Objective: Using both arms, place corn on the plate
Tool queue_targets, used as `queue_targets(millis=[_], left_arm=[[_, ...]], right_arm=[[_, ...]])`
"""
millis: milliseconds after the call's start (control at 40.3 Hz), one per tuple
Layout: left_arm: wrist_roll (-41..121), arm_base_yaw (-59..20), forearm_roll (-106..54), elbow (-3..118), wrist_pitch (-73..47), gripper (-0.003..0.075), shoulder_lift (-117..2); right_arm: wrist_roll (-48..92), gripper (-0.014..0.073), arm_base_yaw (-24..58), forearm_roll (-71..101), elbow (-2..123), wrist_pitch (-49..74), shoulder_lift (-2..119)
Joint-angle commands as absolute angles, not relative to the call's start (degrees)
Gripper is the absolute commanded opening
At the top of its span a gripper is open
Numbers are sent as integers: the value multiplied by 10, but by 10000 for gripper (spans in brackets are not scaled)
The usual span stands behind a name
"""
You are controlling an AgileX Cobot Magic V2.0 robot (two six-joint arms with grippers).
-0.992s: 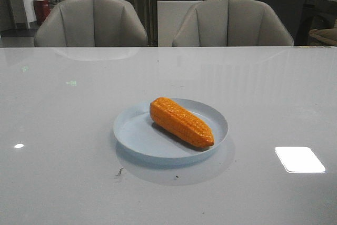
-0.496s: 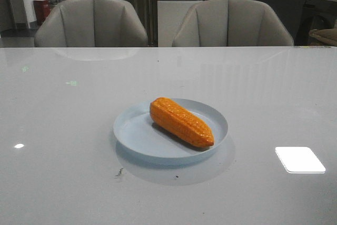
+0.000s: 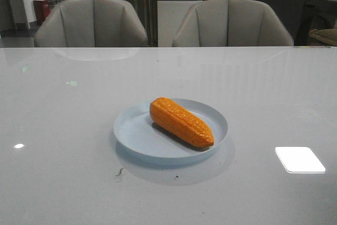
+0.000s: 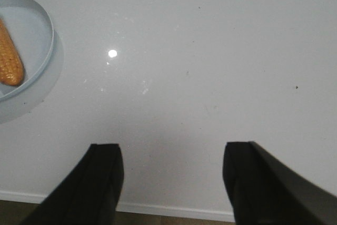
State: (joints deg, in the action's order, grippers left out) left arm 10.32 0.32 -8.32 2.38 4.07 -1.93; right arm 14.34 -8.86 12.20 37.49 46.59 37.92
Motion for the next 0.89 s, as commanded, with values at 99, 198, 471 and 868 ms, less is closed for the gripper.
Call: queue_targets(millis=[99,198,471,868], left_arm=[[103,4,-87,-5,94,96,14],[103,4,-87,-25,100,97,13],[103,4,-87,-25,73,96,13],[103,4,-87,-25,73,96,13]], right_arm=[[147,520,-92,131,391,435,378],[147,520,-92,131,391,435,378],[147,520,-92,131,391,435,378],[147,520,-92,131,391,435,378]])
